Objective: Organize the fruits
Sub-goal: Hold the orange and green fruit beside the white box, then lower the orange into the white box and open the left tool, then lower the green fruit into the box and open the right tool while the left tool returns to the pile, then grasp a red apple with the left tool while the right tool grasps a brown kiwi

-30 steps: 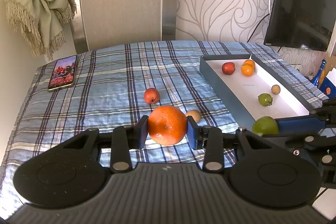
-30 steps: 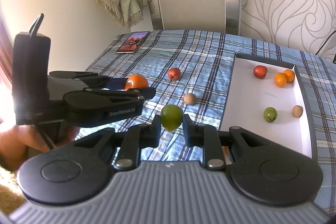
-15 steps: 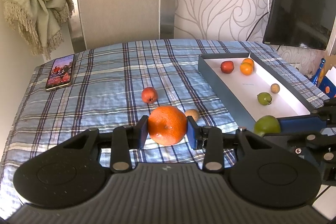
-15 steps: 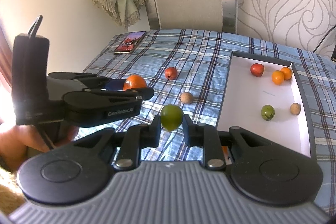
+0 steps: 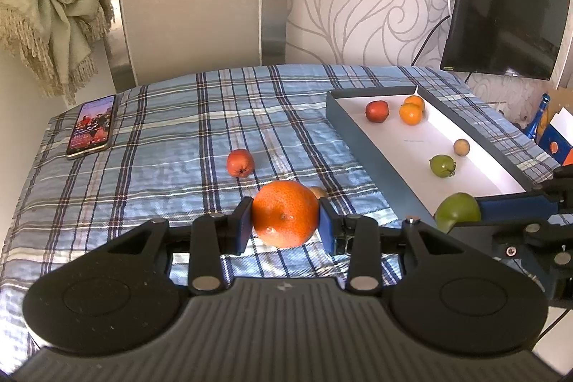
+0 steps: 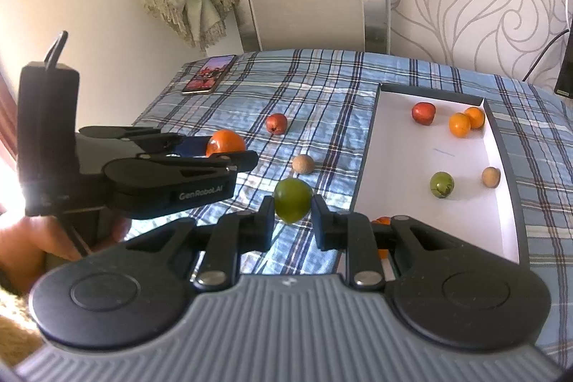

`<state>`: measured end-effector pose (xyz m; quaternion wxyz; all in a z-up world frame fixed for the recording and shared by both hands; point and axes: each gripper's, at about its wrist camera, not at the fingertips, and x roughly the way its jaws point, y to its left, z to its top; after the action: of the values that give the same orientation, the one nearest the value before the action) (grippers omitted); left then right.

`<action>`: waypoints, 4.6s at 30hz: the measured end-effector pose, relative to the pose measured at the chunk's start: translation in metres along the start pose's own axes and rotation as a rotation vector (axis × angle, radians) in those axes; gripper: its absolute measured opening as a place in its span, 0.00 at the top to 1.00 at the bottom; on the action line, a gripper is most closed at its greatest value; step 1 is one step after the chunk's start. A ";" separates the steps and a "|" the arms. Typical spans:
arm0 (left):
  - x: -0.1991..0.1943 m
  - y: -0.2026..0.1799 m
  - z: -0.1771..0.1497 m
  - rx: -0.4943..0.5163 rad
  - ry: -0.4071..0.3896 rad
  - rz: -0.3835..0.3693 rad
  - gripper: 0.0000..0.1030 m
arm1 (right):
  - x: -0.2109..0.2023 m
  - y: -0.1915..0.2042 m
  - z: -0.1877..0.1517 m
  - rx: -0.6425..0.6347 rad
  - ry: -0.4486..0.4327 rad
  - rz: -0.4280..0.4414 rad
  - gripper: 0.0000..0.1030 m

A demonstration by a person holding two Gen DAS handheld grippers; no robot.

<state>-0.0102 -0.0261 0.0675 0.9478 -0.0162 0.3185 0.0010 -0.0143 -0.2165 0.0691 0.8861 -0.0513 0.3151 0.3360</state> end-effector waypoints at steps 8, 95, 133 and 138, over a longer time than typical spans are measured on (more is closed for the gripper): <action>0.000 -0.002 0.001 0.008 0.006 -0.002 0.58 | -0.001 -0.002 -0.001 0.010 0.000 0.001 0.76; 0.055 -0.102 0.057 0.103 -0.008 -0.178 0.37 | -0.024 -0.078 -0.023 0.200 0.011 -0.223 0.76; 0.058 0.027 0.022 -0.039 0.043 0.078 0.37 | 0.044 -0.087 0.014 0.177 -0.051 -0.352 0.65; 0.094 0.046 0.029 -0.010 0.051 0.045 0.37 | 0.046 -0.043 0.029 0.087 -0.096 -0.203 0.67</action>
<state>0.0816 0.0200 0.0329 0.9390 -0.0136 0.3429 0.0234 0.0546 -0.2148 0.0598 0.9310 -0.0283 0.2796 0.2329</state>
